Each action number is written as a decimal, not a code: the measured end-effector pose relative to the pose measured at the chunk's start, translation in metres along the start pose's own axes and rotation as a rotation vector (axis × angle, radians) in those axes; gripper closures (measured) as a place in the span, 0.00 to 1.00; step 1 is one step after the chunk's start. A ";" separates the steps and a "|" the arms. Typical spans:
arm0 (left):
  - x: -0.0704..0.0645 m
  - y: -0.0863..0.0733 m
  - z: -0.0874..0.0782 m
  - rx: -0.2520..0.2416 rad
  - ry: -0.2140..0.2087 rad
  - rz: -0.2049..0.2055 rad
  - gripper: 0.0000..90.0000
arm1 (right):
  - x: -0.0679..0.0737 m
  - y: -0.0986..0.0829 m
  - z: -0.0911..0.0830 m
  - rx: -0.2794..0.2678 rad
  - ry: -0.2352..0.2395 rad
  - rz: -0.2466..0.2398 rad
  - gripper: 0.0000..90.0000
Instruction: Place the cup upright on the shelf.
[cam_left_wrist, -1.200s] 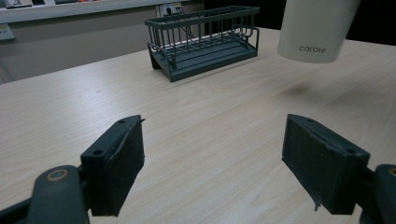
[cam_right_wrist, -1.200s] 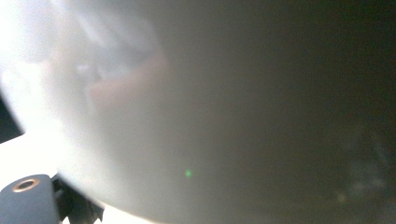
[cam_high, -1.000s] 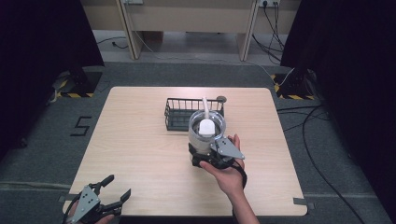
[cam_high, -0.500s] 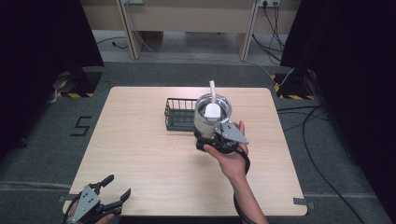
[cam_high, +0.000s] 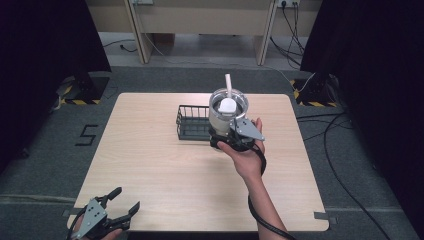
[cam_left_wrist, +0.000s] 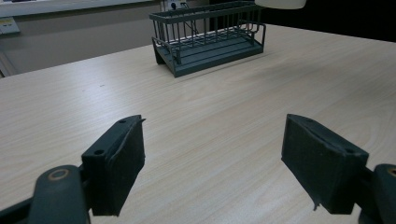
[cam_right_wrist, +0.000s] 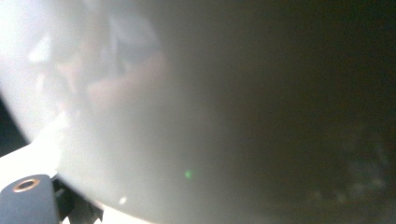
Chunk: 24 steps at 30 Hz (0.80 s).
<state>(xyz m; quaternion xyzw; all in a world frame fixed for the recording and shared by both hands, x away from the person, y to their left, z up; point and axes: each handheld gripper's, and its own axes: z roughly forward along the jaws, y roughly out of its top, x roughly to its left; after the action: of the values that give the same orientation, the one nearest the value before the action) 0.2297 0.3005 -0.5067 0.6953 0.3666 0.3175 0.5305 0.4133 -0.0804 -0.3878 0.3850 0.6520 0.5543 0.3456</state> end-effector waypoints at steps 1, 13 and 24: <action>0.000 0.000 0.000 0.000 0.000 0.000 0.23 | 0.000 0.001 0.001 -0.002 -0.001 0.003 0.12; 0.000 0.000 0.000 0.001 0.002 -0.003 0.23 | -0.006 0.010 0.015 0.000 -0.024 0.014 0.12; 0.000 0.000 0.000 0.001 0.004 -0.002 0.23 | -0.011 0.021 0.026 0.000 -0.045 0.016 0.12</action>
<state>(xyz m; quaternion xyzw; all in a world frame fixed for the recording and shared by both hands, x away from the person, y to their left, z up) 0.2302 0.3005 -0.5071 0.6947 0.3684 0.3180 0.5296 0.4441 -0.0760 -0.3705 0.4027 0.6411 0.5480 0.3558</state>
